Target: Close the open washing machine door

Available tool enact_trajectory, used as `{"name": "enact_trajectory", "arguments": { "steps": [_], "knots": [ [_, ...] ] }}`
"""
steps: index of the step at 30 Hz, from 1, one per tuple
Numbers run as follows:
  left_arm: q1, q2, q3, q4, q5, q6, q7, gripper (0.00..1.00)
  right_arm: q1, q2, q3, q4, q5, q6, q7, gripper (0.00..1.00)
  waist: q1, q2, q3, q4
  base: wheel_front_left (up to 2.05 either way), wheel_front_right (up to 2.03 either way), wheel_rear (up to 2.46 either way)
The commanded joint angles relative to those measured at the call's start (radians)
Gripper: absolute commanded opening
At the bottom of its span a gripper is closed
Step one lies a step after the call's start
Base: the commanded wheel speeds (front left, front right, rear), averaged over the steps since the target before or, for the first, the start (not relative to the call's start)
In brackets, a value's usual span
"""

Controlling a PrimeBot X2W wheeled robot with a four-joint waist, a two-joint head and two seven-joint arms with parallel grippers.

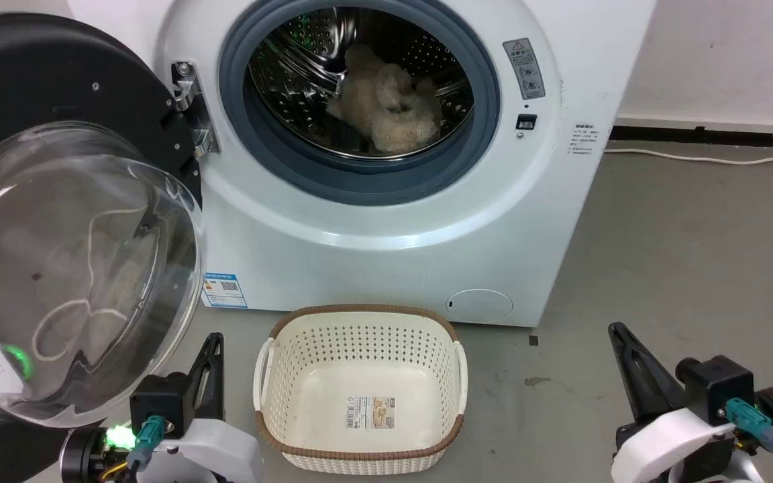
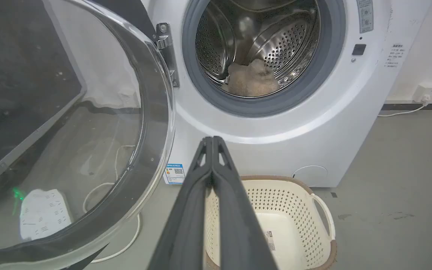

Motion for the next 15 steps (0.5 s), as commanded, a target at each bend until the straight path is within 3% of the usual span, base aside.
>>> {"name": "enact_trajectory", "arguments": {
  "steps": [1,15],
  "knots": [
    [-0.001,0.0,0.001,-0.004,0.003,-0.005,0.0,0.0,0.017,0.004,-0.002,-0.005,-0.005,0.001,0.0,0.0,0.0,-0.0001,0.0,0.0,0.0,0.0,0.0],
    [-0.001,0.0,0.001,-0.004,0.003,-0.005,0.0,0.0,0.017,0.004,-0.002,-0.005,-0.005,0.001,0.0,0.0,0.0,-0.0001,0.0,0.0,0.0,0.0,0.0]
  ]
}}
